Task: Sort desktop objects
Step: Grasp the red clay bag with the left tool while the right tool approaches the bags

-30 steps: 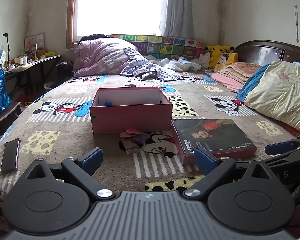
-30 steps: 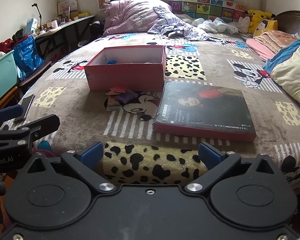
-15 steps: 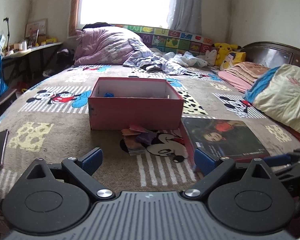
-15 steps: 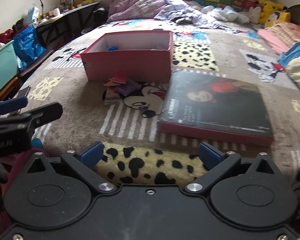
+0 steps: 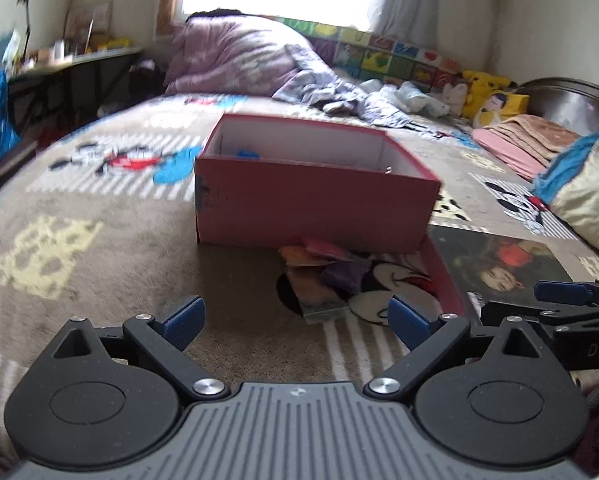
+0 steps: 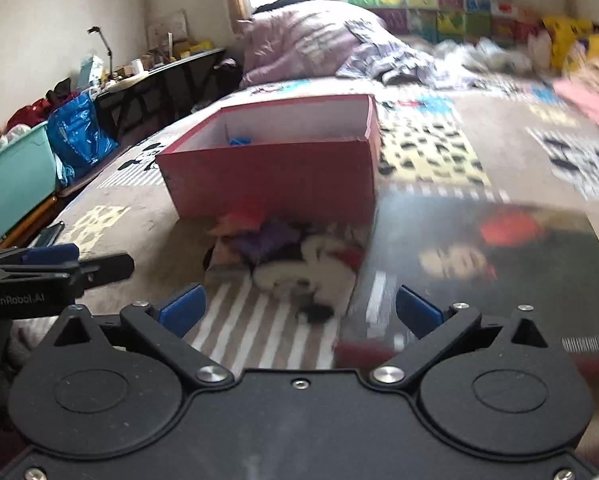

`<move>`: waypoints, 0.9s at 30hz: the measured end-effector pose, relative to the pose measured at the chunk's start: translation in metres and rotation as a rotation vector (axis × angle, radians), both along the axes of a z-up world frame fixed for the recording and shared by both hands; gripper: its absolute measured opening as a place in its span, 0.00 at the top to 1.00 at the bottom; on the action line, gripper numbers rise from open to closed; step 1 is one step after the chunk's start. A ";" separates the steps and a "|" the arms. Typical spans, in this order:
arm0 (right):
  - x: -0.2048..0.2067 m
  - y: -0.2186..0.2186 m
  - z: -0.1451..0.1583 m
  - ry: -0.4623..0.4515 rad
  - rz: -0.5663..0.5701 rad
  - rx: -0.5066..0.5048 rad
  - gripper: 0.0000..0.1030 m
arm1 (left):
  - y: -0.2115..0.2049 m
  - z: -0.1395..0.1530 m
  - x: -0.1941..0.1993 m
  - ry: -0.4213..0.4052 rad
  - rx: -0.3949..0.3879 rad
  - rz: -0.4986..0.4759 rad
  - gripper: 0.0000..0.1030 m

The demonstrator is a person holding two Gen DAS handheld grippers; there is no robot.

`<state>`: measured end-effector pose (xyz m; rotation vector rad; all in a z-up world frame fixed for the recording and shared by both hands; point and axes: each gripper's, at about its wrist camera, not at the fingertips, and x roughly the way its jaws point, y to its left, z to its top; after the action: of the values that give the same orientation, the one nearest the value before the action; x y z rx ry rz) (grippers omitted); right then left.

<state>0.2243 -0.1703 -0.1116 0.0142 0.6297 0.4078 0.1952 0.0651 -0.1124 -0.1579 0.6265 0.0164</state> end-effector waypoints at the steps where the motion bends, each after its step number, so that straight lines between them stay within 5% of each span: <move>1: 0.008 0.003 -0.003 -0.008 -0.003 -0.015 0.00 | 0.003 -0.005 0.007 0.007 -0.015 0.007 0.05; 8: 0.066 0.002 -0.022 0.023 0.009 0.123 0.00 | 0.006 -0.038 0.047 0.021 0.008 0.044 0.05; 14: 0.109 0.009 -0.030 0.016 -0.016 0.232 0.00 | -0.005 -0.043 0.068 -0.045 0.050 -0.004 0.05; 21: 0.106 -0.008 -0.049 0.000 0.020 0.356 0.00 | -0.025 -0.046 0.094 -0.056 0.098 -0.069 0.23; 27: 0.109 -0.012 -0.047 -0.008 0.059 0.415 0.00 | -0.044 -0.053 0.113 -0.044 0.157 -0.102 0.24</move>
<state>0.3334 -0.1824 -0.1582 0.3894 0.5298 0.5896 0.3084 0.0208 -0.1657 0.0256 0.5859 -0.0361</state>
